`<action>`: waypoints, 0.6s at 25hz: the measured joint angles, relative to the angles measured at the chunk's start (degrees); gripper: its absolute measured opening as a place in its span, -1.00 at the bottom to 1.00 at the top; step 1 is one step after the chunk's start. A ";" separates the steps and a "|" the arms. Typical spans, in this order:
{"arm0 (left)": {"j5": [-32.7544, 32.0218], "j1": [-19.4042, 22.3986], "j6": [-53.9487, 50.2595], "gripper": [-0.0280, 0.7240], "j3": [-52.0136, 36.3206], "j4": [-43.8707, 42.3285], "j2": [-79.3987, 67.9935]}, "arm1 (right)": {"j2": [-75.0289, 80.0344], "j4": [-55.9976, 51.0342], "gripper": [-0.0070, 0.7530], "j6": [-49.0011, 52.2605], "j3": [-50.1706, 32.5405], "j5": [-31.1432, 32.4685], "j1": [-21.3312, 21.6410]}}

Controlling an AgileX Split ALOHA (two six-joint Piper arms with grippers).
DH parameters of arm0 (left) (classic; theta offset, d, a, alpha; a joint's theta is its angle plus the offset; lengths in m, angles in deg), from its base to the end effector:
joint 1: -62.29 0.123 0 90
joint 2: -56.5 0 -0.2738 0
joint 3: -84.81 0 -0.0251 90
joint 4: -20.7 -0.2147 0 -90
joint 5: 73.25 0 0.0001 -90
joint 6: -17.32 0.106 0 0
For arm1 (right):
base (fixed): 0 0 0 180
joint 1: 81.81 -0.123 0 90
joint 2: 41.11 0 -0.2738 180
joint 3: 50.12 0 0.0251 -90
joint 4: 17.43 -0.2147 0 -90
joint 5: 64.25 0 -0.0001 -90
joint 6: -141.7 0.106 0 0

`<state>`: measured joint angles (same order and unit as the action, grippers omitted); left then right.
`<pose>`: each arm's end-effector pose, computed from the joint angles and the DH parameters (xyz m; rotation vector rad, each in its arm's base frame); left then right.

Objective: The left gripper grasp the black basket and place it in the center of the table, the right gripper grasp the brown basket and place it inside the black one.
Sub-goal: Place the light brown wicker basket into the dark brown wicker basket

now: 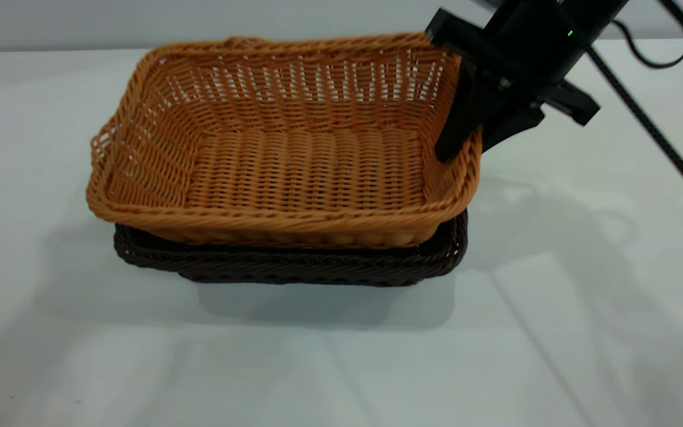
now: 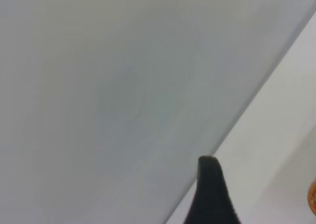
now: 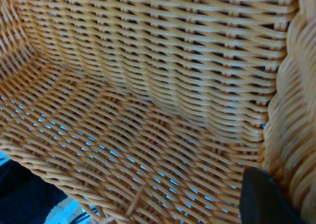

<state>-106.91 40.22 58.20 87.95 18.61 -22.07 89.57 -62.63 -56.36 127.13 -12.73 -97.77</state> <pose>0.2300 -0.0910 0.4349 1.0114 1.6228 0.2620 0.3292 0.1554 0.1135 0.0890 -2.9381 -0.8944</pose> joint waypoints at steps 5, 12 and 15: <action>-1.33 0.00 0.00 0.33 -0.05 0.00 0.00 | 2.96 1.32 -0.70 0.00 1.99 0.78 0.00; -2.13 0.00 -1.32 0.33 -0.05 0.27 0.20 | 2.45 1.06 0.22 -3.93 2.17 4.37 0.00; -3.95 0.00 -4.00 0.33 -0.05 1.58 1.38 | 0.33 1.12 0.59 -6.42 2.17 8.97 0.00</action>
<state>-110.86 40.22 54.21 87.90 20.19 -20.69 89.91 -61.51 -62.78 129.30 -3.76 -97.77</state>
